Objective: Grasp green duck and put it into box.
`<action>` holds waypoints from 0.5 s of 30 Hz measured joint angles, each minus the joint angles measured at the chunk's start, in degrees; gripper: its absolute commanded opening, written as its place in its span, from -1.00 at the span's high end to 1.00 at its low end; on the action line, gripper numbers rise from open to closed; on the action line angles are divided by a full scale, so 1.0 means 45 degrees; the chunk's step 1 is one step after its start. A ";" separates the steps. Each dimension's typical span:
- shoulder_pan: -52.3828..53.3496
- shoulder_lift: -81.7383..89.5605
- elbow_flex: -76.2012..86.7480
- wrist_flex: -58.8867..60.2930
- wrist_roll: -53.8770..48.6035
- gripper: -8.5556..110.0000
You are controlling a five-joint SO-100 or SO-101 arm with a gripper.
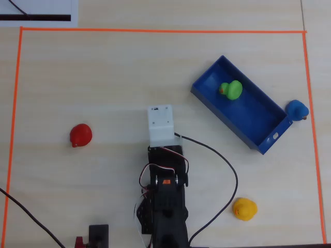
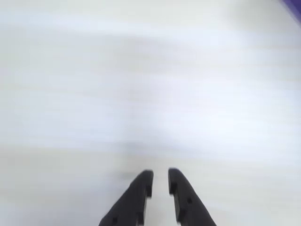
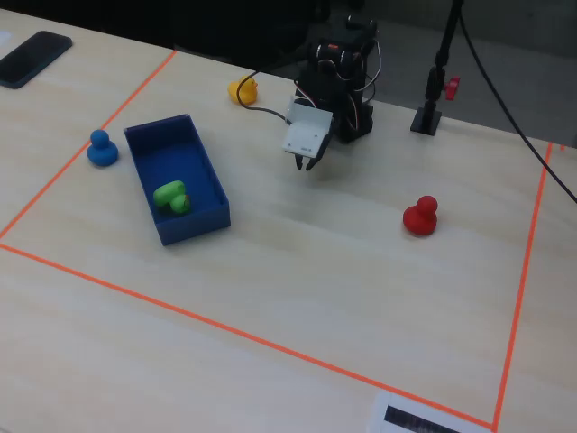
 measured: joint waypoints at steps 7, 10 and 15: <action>-0.0332 0.0176 0.0820 0.0781 -0.0020 0.85; -0.0430 0.0137 0.0918 0.1445 0.0000 0.85; -0.0625 0.0352 0.0898 0.1738 0.0195 0.85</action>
